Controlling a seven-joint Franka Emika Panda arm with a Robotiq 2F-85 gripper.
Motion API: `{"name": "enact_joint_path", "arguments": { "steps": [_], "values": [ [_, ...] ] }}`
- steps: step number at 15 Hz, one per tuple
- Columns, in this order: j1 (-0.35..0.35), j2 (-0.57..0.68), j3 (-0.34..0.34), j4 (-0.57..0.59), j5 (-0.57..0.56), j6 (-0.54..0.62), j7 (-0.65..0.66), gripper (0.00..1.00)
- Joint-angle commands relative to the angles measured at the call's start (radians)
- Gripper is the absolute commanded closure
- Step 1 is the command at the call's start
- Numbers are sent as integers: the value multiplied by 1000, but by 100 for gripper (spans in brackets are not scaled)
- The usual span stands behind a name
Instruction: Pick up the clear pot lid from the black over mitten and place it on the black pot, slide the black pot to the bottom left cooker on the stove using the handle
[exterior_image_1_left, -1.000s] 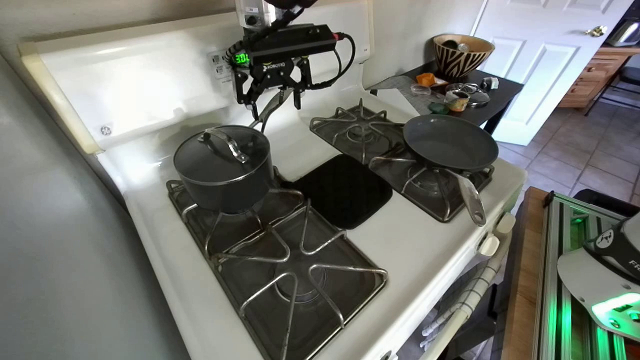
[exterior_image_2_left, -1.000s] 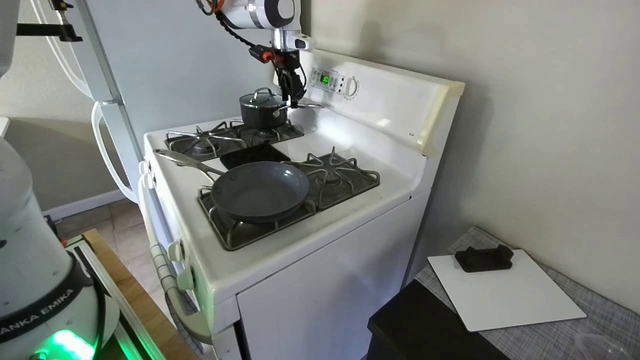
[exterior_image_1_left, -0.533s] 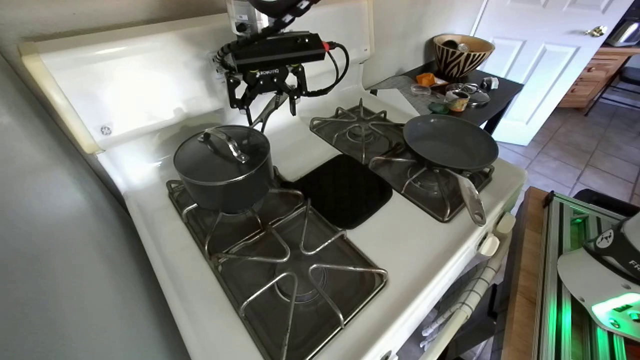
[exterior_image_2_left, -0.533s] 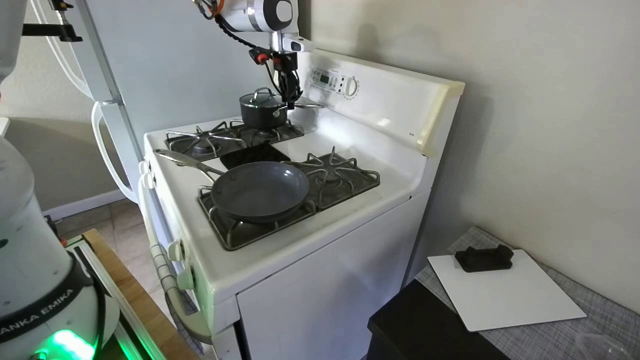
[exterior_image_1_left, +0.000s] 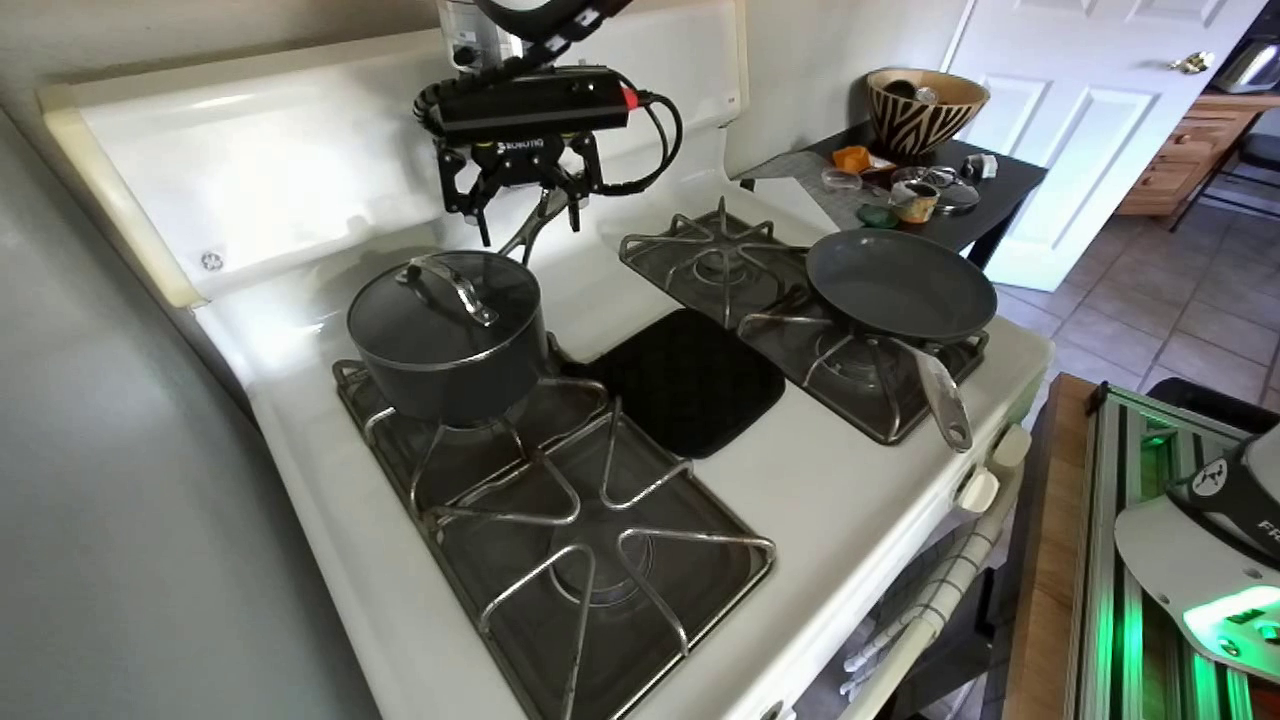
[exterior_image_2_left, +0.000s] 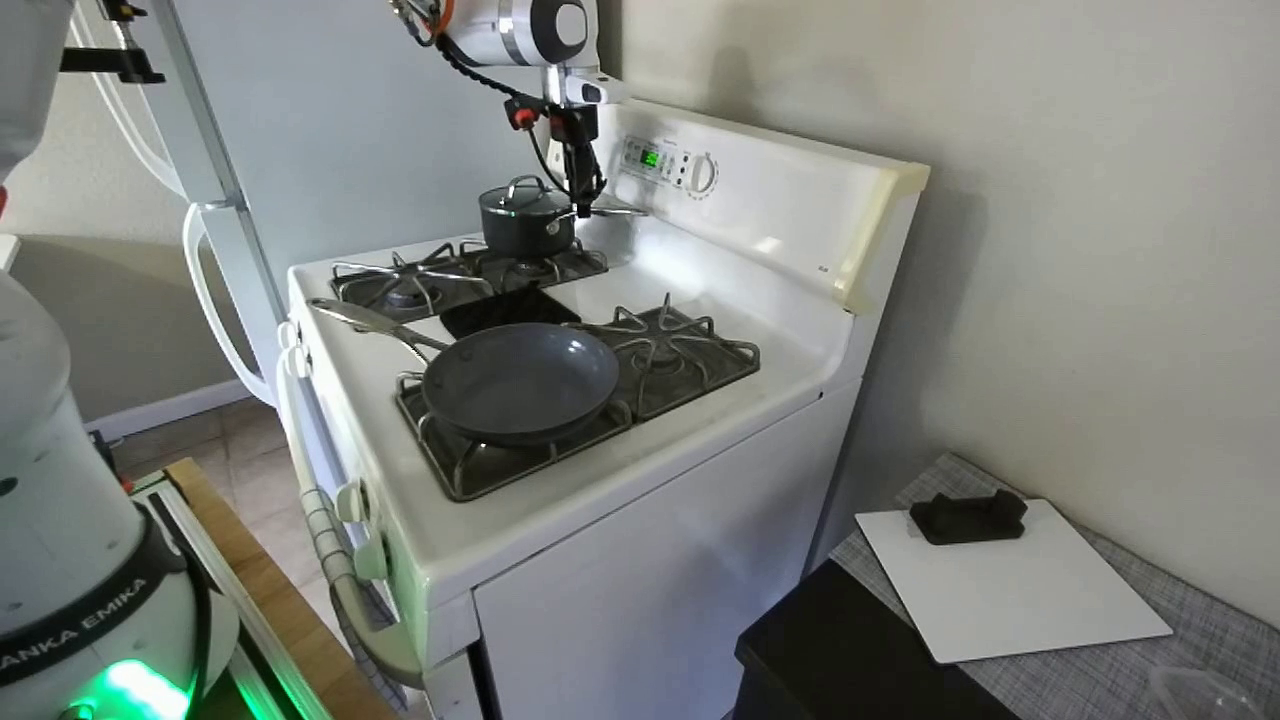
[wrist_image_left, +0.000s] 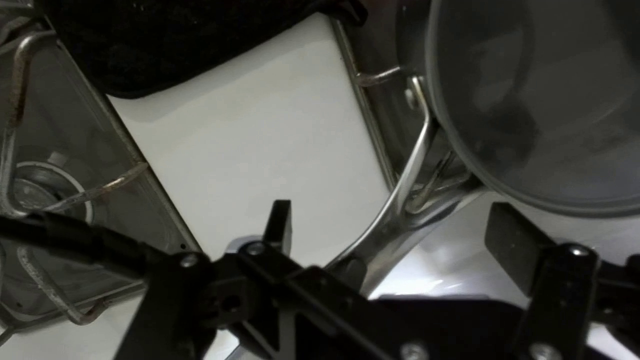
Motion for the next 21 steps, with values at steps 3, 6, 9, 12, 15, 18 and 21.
{"name": "enact_joint_path", "arguments": {
  "steps": [3, 6, 9, 12, 15, 18, 21],
  "values": [
    [20, 51, -21, 60, -33, -12, 74, 20],
    [19, 63, -23, 73, -33, -14, 84, 20],
    [19, 72, -24, 85, -32, -17, 83, 23],
    [20, 74, -23, 89, -33, -16, 79, 32],
    [21, 76, -23, 95, -33, -15, 78, 34],
    [22, 78, -23, 101, -33, -15, 77, 37],
    [23, 78, -23, 103, -33, -14, 76, 37]
  ]
}}
